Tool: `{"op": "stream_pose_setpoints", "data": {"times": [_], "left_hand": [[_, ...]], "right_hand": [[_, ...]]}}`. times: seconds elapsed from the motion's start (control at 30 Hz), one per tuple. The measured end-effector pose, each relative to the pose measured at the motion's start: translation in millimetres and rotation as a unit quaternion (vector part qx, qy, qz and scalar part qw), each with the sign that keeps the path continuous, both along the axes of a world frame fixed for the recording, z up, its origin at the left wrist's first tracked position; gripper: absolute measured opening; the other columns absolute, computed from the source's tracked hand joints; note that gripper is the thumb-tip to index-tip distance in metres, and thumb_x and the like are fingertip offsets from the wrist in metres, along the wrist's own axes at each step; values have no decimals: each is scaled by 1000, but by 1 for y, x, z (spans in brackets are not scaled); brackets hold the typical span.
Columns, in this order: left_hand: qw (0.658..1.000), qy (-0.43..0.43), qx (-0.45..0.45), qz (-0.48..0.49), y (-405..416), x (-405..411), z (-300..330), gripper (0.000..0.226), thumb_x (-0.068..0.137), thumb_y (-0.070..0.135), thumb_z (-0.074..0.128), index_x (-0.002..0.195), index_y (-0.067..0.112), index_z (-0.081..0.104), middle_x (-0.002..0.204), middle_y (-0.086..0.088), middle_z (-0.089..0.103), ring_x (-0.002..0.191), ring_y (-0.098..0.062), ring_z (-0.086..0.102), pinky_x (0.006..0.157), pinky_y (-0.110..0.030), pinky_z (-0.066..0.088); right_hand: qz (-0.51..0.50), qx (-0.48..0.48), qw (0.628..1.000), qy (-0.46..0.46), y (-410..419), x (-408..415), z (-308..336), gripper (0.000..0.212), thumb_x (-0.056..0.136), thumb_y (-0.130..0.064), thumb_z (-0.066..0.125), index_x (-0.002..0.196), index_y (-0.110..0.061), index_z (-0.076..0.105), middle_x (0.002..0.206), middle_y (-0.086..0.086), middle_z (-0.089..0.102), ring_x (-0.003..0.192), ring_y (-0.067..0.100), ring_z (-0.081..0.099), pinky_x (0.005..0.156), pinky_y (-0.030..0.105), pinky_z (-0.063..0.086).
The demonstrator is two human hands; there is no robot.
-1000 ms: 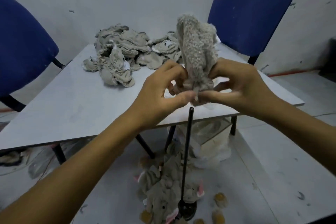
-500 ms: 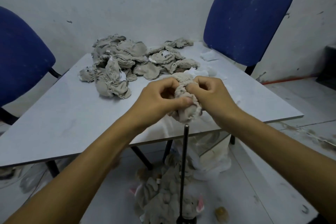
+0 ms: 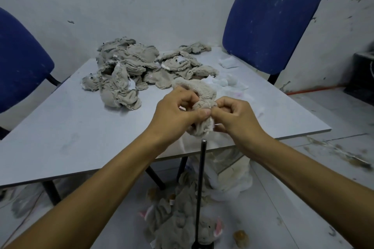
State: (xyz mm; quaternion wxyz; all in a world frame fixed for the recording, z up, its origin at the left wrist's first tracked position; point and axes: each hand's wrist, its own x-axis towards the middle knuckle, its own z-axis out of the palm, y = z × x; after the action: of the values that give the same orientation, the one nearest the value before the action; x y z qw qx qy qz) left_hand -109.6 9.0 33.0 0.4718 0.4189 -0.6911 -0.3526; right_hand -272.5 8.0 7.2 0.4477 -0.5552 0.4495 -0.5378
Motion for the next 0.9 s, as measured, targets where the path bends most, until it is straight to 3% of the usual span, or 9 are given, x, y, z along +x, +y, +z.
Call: {"op": "stream_pose_setpoints", "data": {"times": [0.13, 0.2, 0.23, 0.37, 0.53, 0.67, 0.77, 0.83, 0.9], "left_hand": [[996, -73, -50, -11, 8, 6, -2, 25, 78, 37, 74, 76, 14, 62, 83, 9, 49, 73, -5, 51, 65, -17, 42], [992, -101, -71, 22, 11, 7, -2, 27, 80, 37, 75, 74, 14, 63, 81, 9, 49, 68, -3, 47, 64, -16, 39], [993, -91, -65, 35, 11, 8, -2, 26, 81, 33, 76, 71, 14, 63, 78, 9, 50, 67, -3, 47, 64, -17, 38], [989, 97, 109, -21, 10, 19, 0, 27, 79, 5, 74, 58, 18, 63, 69, 0, 57, 71, -16, 56, 66, -26, 44], [971, 168, 163, 47, 4, 21, 1, 29, 68, -3, 67, 48, 16, 58, 54, -4, 51, 54, -14, 51, 55, -23, 42], [976, 138, 142, 88, 3, 14, -8, 39, 74, -4, 67, 44, 18, 56, 47, 3, 49, 46, -8, 47, 47, -17, 38], [979, 122, 138, 89, 3, 10, -13, 42, 80, -2, 62, 46, 21, 51, 48, 7, 46, 48, -8, 43, 50, -22, 36], [984, 122, 125, 35, 4, 11, -12, 28, 77, 4, 61, 53, 18, 54, 60, 8, 49, 56, -8, 45, 57, -25, 36], [996, 44, 77, -12, 7, 11, -9, 6, 66, 14, 65, 62, 14, 61, 77, 6, 52, 68, -12, 53, 66, -26, 42]], "right_hand": [[-39, -8, 999, 31, 3, 6, -2, 19, 74, -17, 70, 59, -20, 58, 55, 11, 48, 57, 21, 49, 54, 39, 55], [-45, -6, 998, 44, 3, 12, -2, 22, 79, -13, 71, 64, -14, 56, 58, 17, 52, 59, 25, 52, 58, 47, 57], [-35, -8, 998, 44, 2, 15, -1, 21, 83, -8, 69, 67, -10, 55, 60, 19, 52, 59, 25, 52, 58, 44, 57], [107, 29, 994, -18, 3, 14, 8, 29, 89, -4, 60, 62, -15, 59, 59, 5, 54, 55, 13, 53, 53, 26, 52], [187, 22, 982, -32, 8, 15, 16, 23, 89, -15, 61, 67, -16, 64, 63, 9, 64, 65, 16, 65, 65, 26, 56], [156, 39, 987, -12, 7, 17, 14, 25, 94, -9, 63, 70, -9, 59, 61, 12, 63, 62, 15, 63, 65, 25, 55], [104, 44, 994, -4, 4, 20, 5, 26, 93, -8, 64, 68, -7, 56, 55, 10, 58, 54, 14, 57, 57, 24, 53], [68, 44, 997, -3, 1, 18, 3, 26, 91, -4, 64, 67, -7, 55, 49, 6, 55, 47, 12, 53, 50, 23, 50], [17, 39, 999, 9, -4, 11, 1, 25, 86, -1, 64, 65, -9, 55, 47, 3, 53, 44, 12, 48, 47, 25, 45]]}}
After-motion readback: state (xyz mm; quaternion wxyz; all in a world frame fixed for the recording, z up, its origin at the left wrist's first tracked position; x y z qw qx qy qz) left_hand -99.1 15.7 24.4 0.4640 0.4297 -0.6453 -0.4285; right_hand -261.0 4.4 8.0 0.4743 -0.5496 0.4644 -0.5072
